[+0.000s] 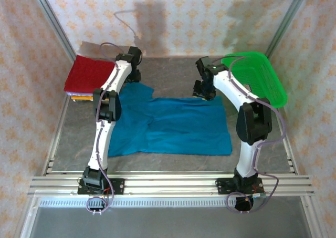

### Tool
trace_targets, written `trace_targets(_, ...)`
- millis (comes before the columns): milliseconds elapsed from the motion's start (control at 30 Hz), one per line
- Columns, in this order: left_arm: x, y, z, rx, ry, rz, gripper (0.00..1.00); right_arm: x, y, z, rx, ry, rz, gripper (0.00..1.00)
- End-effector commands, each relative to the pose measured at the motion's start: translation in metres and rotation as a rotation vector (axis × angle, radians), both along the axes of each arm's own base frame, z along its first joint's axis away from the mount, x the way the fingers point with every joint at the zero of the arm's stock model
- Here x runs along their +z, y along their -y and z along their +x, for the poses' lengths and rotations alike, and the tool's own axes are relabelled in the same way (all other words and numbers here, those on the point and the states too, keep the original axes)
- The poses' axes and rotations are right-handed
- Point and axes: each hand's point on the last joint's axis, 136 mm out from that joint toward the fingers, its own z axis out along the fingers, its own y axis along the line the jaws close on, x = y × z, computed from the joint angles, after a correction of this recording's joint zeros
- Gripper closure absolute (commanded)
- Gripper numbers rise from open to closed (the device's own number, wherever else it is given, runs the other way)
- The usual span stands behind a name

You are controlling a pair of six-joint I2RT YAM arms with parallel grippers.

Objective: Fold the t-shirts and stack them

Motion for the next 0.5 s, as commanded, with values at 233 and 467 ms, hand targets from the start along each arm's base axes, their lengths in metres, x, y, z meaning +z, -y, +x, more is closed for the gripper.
trace_targets(233,-0.032,-0.001,0.001,-0.006,-0.048,-0.010,0.69,-0.013,0.064,0.012,-0.052,-0.052,-0.132,0.61)
trace_targets(467,-0.009,0.009,0.002,-0.024,-0.016,-0.055,1.00,-0.033,0.093,0.045,-0.056,-0.057,-0.220,0.60)
